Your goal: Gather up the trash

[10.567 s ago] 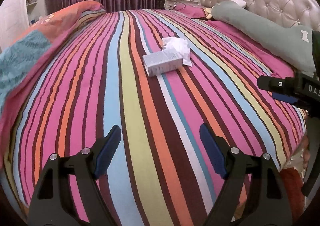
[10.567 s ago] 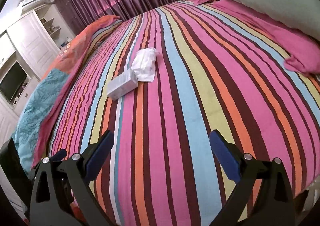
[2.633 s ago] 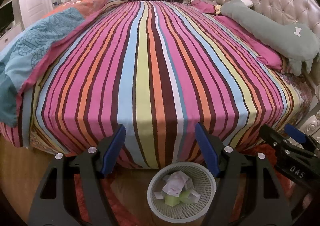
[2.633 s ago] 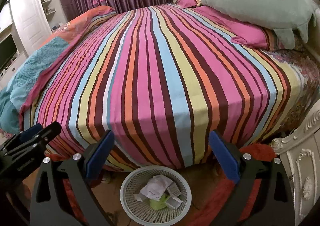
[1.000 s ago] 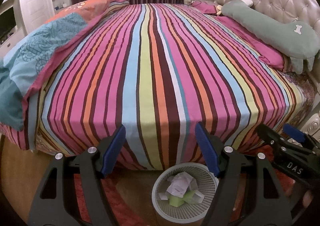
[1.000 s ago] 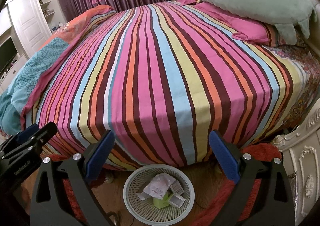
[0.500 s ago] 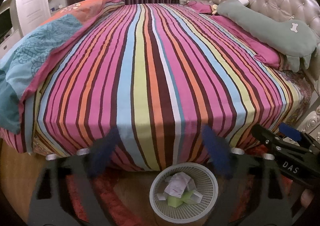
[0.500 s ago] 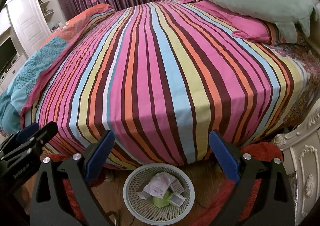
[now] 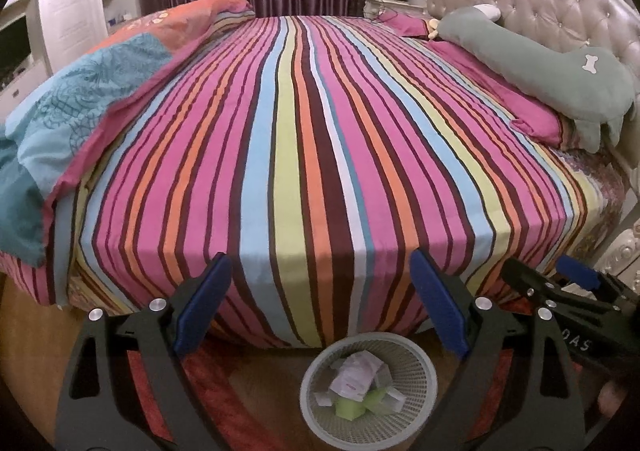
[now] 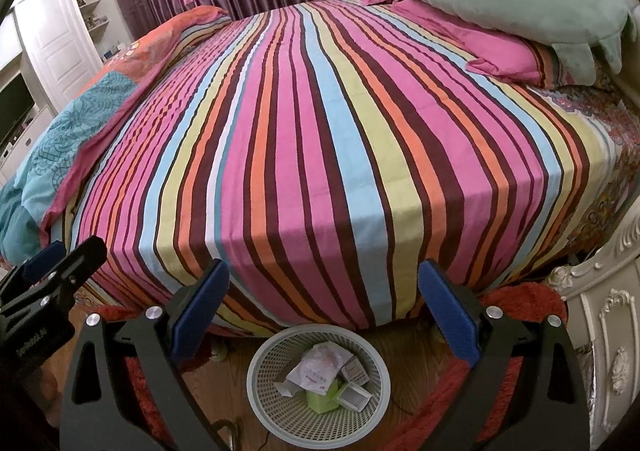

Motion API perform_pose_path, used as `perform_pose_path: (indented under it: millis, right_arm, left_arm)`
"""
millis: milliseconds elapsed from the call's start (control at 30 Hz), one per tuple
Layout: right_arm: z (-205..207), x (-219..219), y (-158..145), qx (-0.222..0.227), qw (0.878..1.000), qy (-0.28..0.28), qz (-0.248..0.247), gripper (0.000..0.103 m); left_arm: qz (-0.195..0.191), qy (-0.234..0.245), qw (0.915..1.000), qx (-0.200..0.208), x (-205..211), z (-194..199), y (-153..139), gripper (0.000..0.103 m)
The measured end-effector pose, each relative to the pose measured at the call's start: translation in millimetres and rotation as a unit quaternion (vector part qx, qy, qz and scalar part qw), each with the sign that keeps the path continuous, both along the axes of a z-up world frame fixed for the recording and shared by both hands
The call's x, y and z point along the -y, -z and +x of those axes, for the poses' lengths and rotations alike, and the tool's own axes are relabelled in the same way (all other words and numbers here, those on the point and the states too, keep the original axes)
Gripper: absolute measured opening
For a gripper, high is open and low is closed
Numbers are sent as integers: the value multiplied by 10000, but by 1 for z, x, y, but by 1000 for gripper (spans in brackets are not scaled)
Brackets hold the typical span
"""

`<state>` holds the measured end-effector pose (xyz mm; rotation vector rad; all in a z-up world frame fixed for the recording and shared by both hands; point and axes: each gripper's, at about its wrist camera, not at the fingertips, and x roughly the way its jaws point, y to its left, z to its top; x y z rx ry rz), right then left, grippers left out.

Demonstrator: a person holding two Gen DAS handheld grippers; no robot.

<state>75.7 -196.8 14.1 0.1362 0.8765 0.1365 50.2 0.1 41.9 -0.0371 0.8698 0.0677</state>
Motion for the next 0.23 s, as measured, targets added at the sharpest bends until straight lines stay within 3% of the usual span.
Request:
perform_pose_path:
  millis: [233]
  right_arm:
    - [0, 0, 0, -7, 10000, 5, 11, 91]
  left_arm:
    - [-42, -9, 10000, -50, -1, 2, 0, 88]
